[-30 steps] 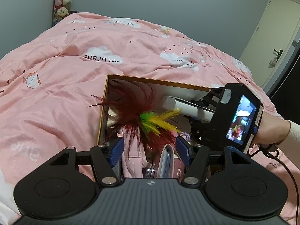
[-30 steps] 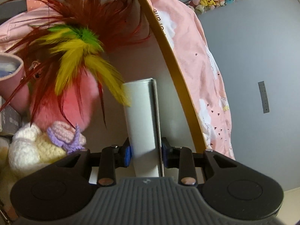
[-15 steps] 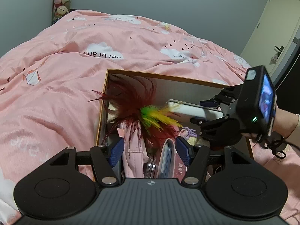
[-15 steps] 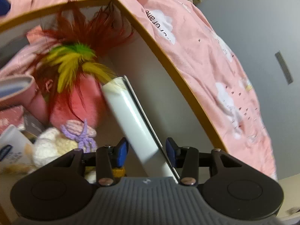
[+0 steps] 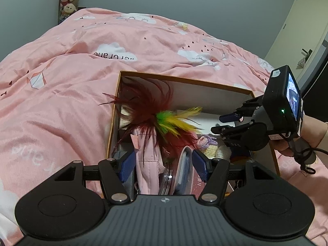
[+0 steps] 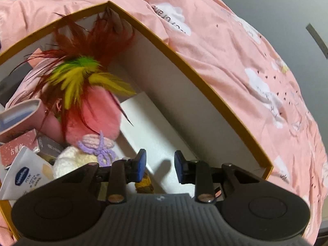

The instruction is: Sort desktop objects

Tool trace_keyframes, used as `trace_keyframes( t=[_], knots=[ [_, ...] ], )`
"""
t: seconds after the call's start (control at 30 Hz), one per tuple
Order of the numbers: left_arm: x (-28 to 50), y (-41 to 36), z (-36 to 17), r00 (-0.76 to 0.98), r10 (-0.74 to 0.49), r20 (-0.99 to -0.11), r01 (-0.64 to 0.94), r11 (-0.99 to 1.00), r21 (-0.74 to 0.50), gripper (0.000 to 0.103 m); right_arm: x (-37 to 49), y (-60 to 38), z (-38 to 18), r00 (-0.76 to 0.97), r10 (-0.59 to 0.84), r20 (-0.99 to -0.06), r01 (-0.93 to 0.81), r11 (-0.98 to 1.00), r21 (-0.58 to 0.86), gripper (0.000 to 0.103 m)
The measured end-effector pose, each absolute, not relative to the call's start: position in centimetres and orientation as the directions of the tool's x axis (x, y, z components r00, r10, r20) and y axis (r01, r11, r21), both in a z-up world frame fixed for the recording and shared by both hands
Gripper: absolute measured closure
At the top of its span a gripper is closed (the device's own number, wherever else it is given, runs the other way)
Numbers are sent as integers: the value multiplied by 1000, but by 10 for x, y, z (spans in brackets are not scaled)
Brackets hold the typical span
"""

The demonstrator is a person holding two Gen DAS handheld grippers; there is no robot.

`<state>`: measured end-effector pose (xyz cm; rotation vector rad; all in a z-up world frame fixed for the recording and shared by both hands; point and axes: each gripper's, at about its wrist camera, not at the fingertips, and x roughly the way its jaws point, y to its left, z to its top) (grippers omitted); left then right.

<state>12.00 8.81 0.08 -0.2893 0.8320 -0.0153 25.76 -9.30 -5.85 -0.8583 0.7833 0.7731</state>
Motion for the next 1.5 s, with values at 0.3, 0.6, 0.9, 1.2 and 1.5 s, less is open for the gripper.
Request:
trace_keyframes(
  t=[0.3,0.6,0.9,1.2,1.5],
  knots=[
    [119,85,2,674,-124,-728,-99,962,-255,32,267,-94,-61,457,261,-851,-804,531,-269,73],
    [115,75,13,697,-98,-711,-90,971,-222,32,225,-115,-17,503,359,-786,-761,616,-205,71],
    [112,56,35,758,-31,-651,-99,982,-162,29,180,-147,28,576,475,-665,-657,753,-31,51],
    [104,34,32,798,97,-595,-155,987,-47,14,143,-162,25,688,458,-562,-523,851,54,33],
    [98,33,9,757,99,-646,-175,983,-54,14,130,-164,-2,700,407,-587,-437,894,98,21]
  ],
)
